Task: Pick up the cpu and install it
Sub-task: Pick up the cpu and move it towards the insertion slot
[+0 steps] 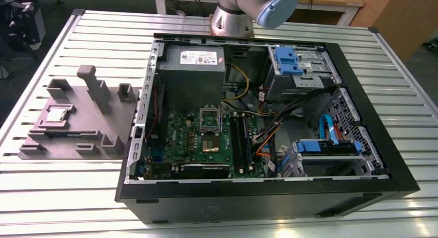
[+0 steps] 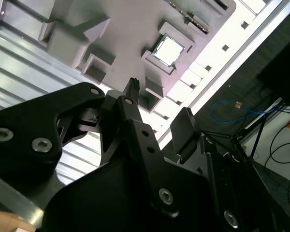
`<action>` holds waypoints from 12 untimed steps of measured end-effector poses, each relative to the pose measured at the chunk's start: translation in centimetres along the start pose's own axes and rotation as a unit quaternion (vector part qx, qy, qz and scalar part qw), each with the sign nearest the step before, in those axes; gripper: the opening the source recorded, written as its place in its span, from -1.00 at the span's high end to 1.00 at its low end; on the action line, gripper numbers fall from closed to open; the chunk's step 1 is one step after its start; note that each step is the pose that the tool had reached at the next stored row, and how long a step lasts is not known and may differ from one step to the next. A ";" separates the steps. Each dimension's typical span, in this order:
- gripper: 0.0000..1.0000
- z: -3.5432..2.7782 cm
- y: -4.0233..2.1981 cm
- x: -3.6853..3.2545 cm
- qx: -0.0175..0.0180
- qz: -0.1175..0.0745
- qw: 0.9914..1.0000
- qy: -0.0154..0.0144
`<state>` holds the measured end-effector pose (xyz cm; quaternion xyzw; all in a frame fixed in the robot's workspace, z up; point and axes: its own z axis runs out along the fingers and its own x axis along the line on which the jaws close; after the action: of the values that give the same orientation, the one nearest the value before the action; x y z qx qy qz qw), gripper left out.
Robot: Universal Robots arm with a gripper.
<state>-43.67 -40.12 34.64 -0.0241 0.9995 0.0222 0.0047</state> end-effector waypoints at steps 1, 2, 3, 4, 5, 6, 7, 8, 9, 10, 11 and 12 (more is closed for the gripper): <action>-0.06 0.18 0.00 0.12 0.000 0.002 1.000 0.000; -0.06 0.37 -0.01 0.23 0.001 0.005 1.000 0.000; -0.06 0.55 -0.01 0.34 0.001 0.006 1.000 0.000; -0.06 0.73 -0.01 0.43 0.001 0.008 1.000 0.000; -0.06 0.91 -0.02 0.50 0.001 0.009 1.000 0.000; -0.06 1.09 -0.04 0.53 0.001 0.009 1.000 0.000; -0.06 1.27 -0.05 0.53 0.002 0.009 1.000 0.000; -0.06 1.42 -0.06 0.54 0.002 0.009 1.000 0.000; -0.06 1.56 -0.06 0.54 0.003 0.009 1.000 0.000; -0.06 1.68 -0.06 0.54 0.003 0.009 1.000 0.000; -0.06 1.76 -0.06 0.54 0.003 0.009 1.000 0.000; -0.06 1.77 -0.06 0.54 0.003 0.009 1.000 0.000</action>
<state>-44.20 -40.13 32.86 -0.0152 0.9997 0.0196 0.0047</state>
